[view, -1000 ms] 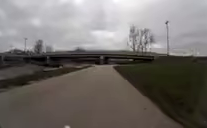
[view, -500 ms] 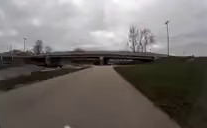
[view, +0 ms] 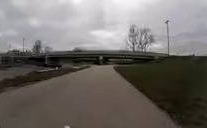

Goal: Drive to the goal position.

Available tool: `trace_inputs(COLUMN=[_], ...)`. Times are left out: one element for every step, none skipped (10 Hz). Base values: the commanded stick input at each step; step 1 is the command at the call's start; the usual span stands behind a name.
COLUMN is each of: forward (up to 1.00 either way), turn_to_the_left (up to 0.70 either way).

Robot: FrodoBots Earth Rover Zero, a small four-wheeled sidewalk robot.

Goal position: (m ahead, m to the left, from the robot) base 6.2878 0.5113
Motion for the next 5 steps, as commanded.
trace_inputs(forward=[1.00, 1.00, 1.00, 1.00, 1.00], turn_to_the_left=[0.00, 0.00, 0.00, 0.00, 0.00])
